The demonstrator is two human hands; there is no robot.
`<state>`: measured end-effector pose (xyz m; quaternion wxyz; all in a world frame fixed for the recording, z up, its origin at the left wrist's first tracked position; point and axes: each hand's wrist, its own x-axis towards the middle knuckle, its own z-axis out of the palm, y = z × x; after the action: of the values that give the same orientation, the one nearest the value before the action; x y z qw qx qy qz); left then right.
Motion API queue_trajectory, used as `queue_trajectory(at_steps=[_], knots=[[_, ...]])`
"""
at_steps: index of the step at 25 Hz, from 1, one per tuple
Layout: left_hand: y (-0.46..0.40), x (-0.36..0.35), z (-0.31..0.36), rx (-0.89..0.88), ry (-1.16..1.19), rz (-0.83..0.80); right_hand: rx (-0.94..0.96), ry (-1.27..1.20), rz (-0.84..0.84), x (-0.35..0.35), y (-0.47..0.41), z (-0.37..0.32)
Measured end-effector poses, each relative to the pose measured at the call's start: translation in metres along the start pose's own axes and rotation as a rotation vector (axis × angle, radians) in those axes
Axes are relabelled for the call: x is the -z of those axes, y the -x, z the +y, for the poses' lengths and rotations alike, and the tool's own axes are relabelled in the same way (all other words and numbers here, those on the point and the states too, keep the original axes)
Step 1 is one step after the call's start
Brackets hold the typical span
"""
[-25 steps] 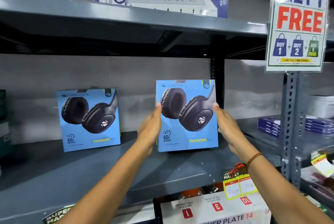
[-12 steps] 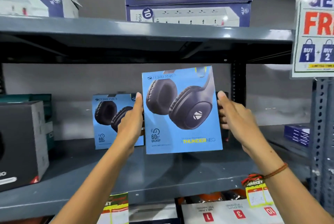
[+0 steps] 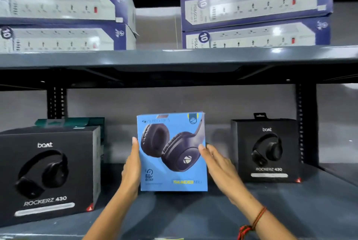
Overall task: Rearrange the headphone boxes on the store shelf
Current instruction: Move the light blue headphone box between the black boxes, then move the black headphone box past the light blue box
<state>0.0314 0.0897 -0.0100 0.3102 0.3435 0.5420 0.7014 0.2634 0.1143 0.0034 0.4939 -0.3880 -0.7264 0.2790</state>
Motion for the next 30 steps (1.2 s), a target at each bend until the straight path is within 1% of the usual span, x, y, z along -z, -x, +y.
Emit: queue_trajectory(at_steps=[3,7,9,11,13,15,16,18,20,21,23,26,28,30], knots=[[-0.036,0.012,-0.026,0.036,0.045,-0.015,-0.088,-0.041,-0.063,-0.021,-0.009,0.008],[-0.028,0.013,-0.018,0.045,0.061,-0.117,-0.189,-0.093,-0.136,-0.036,-0.014,0.015],[-0.027,0.012,-0.016,0.043,0.057,-0.153,-0.207,-0.117,-0.143,-0.038,-0.014,0.017],[-0.028,0.014,-0.017,0.036,0.030,-0.150,-0.209,-0.128,-0.140,-0.040,-0.016,0.019],[-0.022,0.016,-0.014,0.033,-0.013,-0.136,-0.203,-0.133,-0.096,-0.042,-0.015,0.017],[-0.007,0.023,-0.004,0.014,-0.048,-0.124,-0.178,-0.124,0.018,-0.045,-0.015,0.005],[0.002,0.029,0.005,0.005,-0.056,-0.112,-0.137,-0.117,0.076,-0.049,-0.014,-0.006],[0.015,0.038,0.029,-0.060,-0.077,-0.078,0.010,-0.125,0.170,-0.056,-0.016,-0.033],[0.025,0.061,0.059,-0.187,-0.079,-0.022,0.121,-0.186,0.170,-0.077,-0.014,-0.070],[0.031,0.069,0.075,-0.273,-0.073,-0.023,0.160,-0.227,0.146,-0.087,-0.014,-0.087],[0.042,0.097,0.096,-0.420,-0.086,0.024,0.198,-0.326,0.050,-0.119,-0.011,-0.116],[0.056,0.142,0.110,-0.560,-0.112,0.177,0.204,-0.420,-0.135,-0.164,-0.002,-0.138],[0.063,0.177,0.106,-0.595,-0.114,0.326,0.143,-0.467,-0.259,-0.193,0.004,-0.138],[0.061,0.213,0.092,-0.542,-0.156,0.458,0.040,-0.479,-0.335,-0.217,0.010,-0.132]])
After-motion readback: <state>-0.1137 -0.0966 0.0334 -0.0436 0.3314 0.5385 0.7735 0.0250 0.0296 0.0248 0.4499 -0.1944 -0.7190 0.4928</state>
